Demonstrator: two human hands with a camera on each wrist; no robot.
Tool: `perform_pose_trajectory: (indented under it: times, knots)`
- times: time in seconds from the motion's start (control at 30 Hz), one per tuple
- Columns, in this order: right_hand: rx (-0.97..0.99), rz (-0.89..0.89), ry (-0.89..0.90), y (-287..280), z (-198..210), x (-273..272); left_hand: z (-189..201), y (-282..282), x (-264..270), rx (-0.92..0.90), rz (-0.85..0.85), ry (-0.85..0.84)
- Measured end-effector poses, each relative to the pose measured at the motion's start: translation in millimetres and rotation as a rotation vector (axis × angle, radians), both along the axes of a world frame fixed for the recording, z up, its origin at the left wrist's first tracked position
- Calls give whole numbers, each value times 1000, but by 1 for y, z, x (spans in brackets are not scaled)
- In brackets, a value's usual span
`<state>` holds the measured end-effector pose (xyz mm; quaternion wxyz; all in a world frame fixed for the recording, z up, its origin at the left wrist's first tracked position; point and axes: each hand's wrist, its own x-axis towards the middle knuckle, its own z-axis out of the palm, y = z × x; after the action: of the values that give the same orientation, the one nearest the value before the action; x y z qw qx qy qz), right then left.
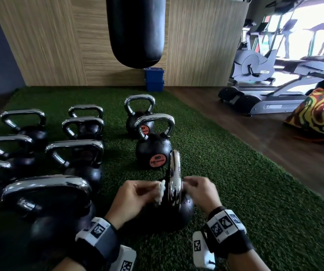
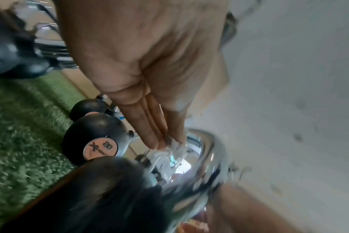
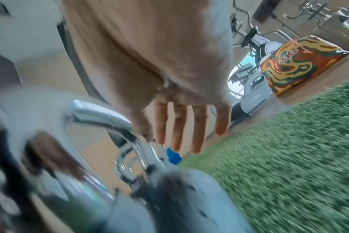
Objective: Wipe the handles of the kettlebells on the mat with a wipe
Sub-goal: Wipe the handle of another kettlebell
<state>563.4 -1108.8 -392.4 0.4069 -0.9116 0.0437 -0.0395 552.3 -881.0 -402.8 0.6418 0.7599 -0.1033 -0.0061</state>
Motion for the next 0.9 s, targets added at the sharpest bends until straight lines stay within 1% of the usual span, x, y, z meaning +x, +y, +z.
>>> perform_pose_trajectory:
  times: [0.07,0.1,0.13,0.2,0.27,0.4,0.53,0.6,0.63,0.67,0.7,0.73,0.77,0.8,0.83,0.87,0.9]
  knots:
    - [66,-109,-291,-3,24,-12,12,3,4,-244,19,115]
    - [101,-89,-405,-2,35,-18,18,4,5,-338,11,158]
    - [136,-14,-469,1,47,-26,25,3,5,-408,0,191]
    - [156,185,-482,10,65,-38,34,3,4,-484,-38,226]
    - [167,281,-499,18,74,-44,41,0,2,-498,-91,214]
    - [210,250,-567,29,74,-39,47,-8,-1,-450,-116,127]
    - [294,193,-505,29,68,-33,53,-16,-1,-451,-113,139]
    - [358,176,-468,25,67,-31,52,-16,2,-413,-118,113]
    - [395,165,-452,21,67,-30,50,-15,4,-347,-123,79]
    - [428,149,-436,16,68,-29,48,-12,6,-243,-127,39]
    - [462,127,-418,10,67,-27,43,-9,9,-102,-119,7]
    - [501,98,-397,4,66,-26,35,-5,14,74,-105,-9]
    - [545,64,-371,-4,63,-24,26,-2,19,290,-99,-16]
    - [591,30,-337,-10,60,-21,18,-1,22,514,-126,-13]
    - [629,-1,-296,-16,55,-17,8,-3,25,696,-179,1]
    - [653,-29,-257,-21,51,-12,-2,-10,26,804,-223,21]
    - [659,-55,-225,-25,45,-6,-12,-20,25,864,-243,44]
